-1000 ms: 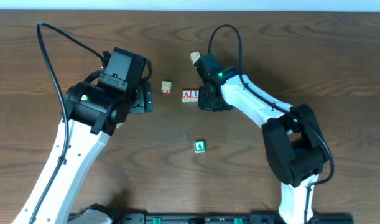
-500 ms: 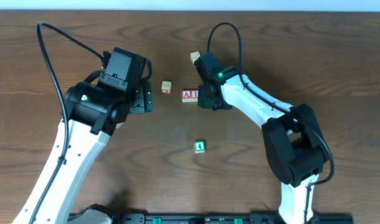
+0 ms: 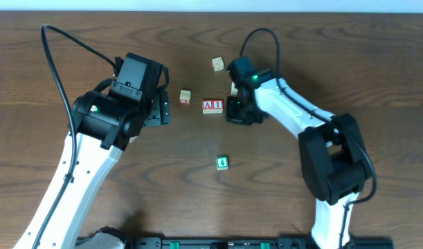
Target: Spell out Ai2
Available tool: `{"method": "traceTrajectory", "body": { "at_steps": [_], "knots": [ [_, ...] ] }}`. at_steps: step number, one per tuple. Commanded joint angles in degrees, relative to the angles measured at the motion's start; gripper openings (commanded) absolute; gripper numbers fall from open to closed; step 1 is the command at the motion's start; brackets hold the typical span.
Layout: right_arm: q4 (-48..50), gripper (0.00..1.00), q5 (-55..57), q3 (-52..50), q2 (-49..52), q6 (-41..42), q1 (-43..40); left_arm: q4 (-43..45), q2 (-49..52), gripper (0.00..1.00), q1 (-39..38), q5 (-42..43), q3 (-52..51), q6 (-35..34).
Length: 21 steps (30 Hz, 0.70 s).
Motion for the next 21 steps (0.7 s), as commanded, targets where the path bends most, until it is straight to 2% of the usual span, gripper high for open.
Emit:
{"method": "traceTrajectory", "body": {
  "at_steps": [1,12,21],
  "knots": [
    [-1.8,0.08,-1.0,3.7,-0.9,-2.4,-2.0,-0.2,-0.5,0.95,0.2,0.2,0.3,-0.3],
    [1.0,0.16,12.3,5.2,-1.3,-6.2,-0.9,-0.2,-0.5,0.95,0.2,0.2,0.3,-0.3],
    [2.4,0.17,15.6,4.4,-1.3,-7.0,0.0,-0.3,-0.5,0.95,0.2,0.2,0.3,-0.3]
  ]
}}
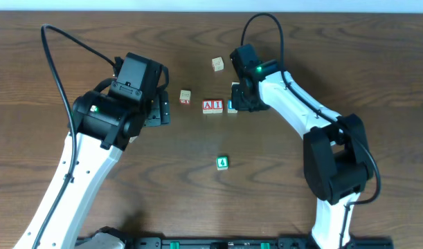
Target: Spell out Ai2
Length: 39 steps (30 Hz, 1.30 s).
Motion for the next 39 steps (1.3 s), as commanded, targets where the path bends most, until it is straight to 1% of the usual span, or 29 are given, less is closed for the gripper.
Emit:
{"method": "traceTrajectory", "body": {
  "at_steps": [1,10,16,22,28,34,39],
  "knots": [
    [0.8,0.17,3.0,-0.1,-1.1,-1.4,0.2,-0.3,-0.5,0.95,0.2,0.2,0.3,-0.3],
    [2.3,0.17,3.7,-0.5,-0.9,-2.5,0.1,-0.3,-0.5,0.96,0.2,0.2,0.3,-0.2],
    [2.7,0.14,3.7,-2.0,-0.1,-2.2,0.1,-0.3,-0.5,0.95,0.2,0.2,0.3,-0.3],
    [3.5,0.15,2.2,-3.0,-0.1,-2.0,0.2,-0.2,-0.5,0.95,0.2,0.2,0.3,-0.3],
    [6.2,0.15,2.1,-6.5,-0.1,-0.3,0.8,-0.2,-0.5,0.95,0.2,0.2,0.3,-0.3],
    [8.1,0.16,-0.1,-6.5,-0.1,0.6,1.3,-0.2,-0.5,0.95,0.2,0.2,0.3,-0.3],
    [10.3,0.17,0.7,-7.0,0.0,0.7,2.6,-0.2,-0.5,0.96,0.2,0.2,0.3,-0.2]
  ]
}}
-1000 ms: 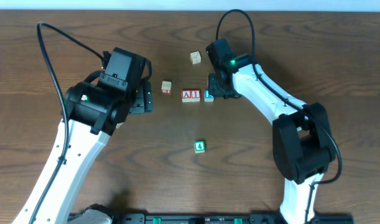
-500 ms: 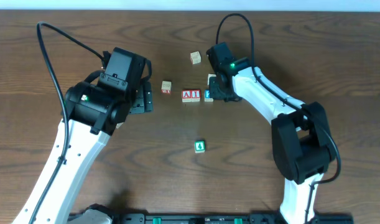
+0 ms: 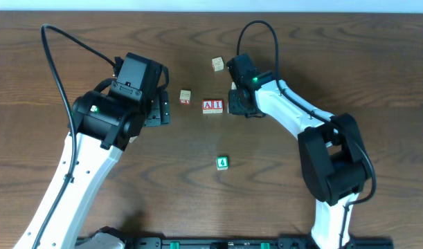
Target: Spell out Ai2
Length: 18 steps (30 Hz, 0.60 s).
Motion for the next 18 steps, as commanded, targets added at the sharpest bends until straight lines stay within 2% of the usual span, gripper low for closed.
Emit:
{"method": "traceTrajectory", "body": {
  "at_steps": [1,18],
  "knots": [
    [1.1,0.17,0.7,-0.8,0.0,0.9,1.3,-0.2,-0.5,0.95,0.2,0.2,0.3,-0.2],
    [2.8,0.18,6.9,-1.3,0.0,0.7,1.7,-0.2,-0.5,0.95,0.2,0.2,0.3,-0.2]
  ]
}}
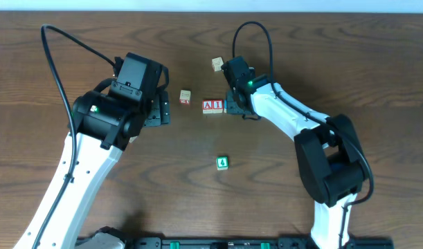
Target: Spell out Ai2
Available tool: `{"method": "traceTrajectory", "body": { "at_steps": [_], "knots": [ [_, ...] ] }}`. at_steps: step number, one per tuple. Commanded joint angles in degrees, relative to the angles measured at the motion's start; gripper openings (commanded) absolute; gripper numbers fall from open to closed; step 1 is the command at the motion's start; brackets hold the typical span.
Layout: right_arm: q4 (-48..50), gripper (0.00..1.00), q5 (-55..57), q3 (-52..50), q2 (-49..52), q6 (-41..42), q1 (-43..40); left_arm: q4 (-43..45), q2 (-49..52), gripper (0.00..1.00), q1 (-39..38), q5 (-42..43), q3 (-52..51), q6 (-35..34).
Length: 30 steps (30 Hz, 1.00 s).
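Note:
Two red-lettered blocks, A [208, 106] and I [217, 106], lie side by side at mid-table. A third block with a blue face [226, 106] touches the right side of the I; only its left edge shows. My right gripper [232, 104] stands over that block and hides the rest of it, and its fingers cannot be made out. My left gripper [159, 111] hangs left of the row, about a block's width from a loose block, with nothing seen in it.
A loose tan block with a red mark [185, 97] lies left of the row. Another tan block [217, 63] sits behind it, close to the right arm. A green block [222, 162] lies nearer the front. The left arm's body covers the table's left side.
My right gripper has shifted a little left and back. The blue-faced block now touches the I block, and its left edge shows beside the gripper. The left arm has not moved.
At first my right gripper stood right of the A and I blocks, hiding what lay under it. Then a blue-faced block showed a small gap right of the I, the gripper behind it. The gripper covered it, and now the block lies against the I.

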Motion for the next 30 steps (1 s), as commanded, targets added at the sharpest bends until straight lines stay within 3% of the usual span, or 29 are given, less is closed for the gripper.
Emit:
{"method": "traceTrajectory", "body": {
  "at_steps": [1,30],
  "knots": [
    [0.5,0.19,1.6,-0.4,0.0,0.5,0.2,-0.2,-0.5,0.95,0.2,0.2,0.3,-0.2],
    [0.7,0.40,-0.6,-0.4,0.0,1.3,0.3,-0.2,-0.5,0.95,0.2,0.2,0.3,-0.2]
  ]
}}
